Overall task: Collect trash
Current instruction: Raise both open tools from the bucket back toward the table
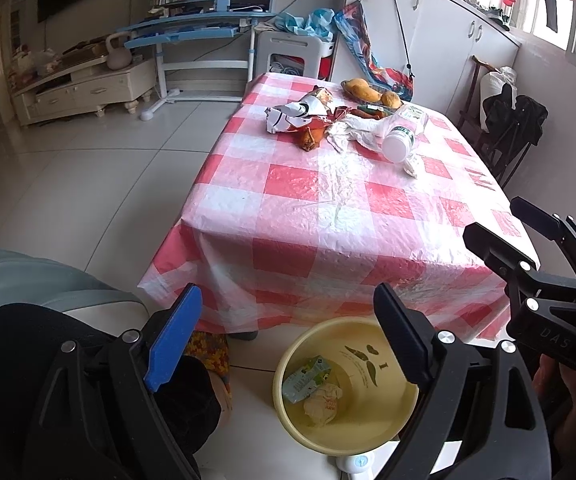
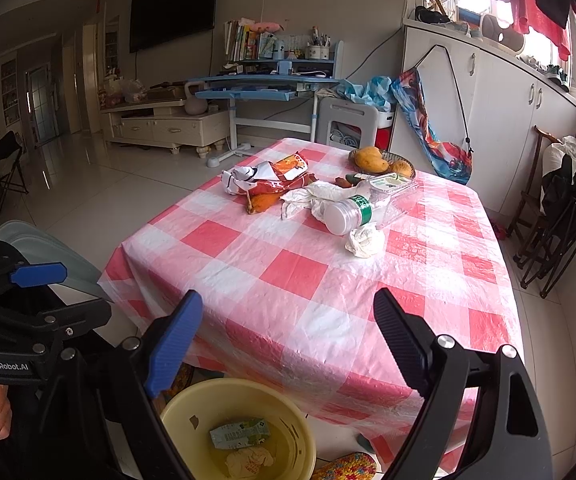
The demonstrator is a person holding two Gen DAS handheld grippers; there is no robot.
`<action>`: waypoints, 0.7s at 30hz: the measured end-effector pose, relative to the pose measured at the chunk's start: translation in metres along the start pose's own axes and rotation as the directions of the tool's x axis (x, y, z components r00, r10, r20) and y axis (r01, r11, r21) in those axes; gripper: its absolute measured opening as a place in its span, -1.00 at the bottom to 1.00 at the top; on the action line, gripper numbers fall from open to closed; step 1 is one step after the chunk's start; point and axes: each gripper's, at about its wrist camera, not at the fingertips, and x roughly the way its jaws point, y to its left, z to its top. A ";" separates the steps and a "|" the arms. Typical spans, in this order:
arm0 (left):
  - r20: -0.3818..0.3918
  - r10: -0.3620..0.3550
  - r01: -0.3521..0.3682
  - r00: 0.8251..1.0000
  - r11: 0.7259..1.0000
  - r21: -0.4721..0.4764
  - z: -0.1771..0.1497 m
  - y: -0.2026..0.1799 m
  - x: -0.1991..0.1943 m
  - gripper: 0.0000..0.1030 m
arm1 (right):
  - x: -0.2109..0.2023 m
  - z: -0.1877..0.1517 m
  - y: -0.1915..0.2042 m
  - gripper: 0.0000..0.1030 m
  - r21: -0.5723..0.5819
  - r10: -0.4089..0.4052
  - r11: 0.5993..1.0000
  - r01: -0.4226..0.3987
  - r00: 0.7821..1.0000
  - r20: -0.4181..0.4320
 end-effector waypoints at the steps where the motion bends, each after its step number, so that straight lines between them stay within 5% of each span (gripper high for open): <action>1: 0.001 0.000 0.000 1.000 1.000 0.002 0.000 -0.001 0.000 0.64 | 0.000 0.000 0.000 0.63 0.001 0.000 1.000 0.000 1.000 0.001; 21: 0.031 0.008 -0.009 0.999 1.000 0.010 0.004 -0.003 -0.004 0.65 | -0.010 0.006 -0.010 0.65 0.052 0.044 0.998 -0.047 0.997 0.056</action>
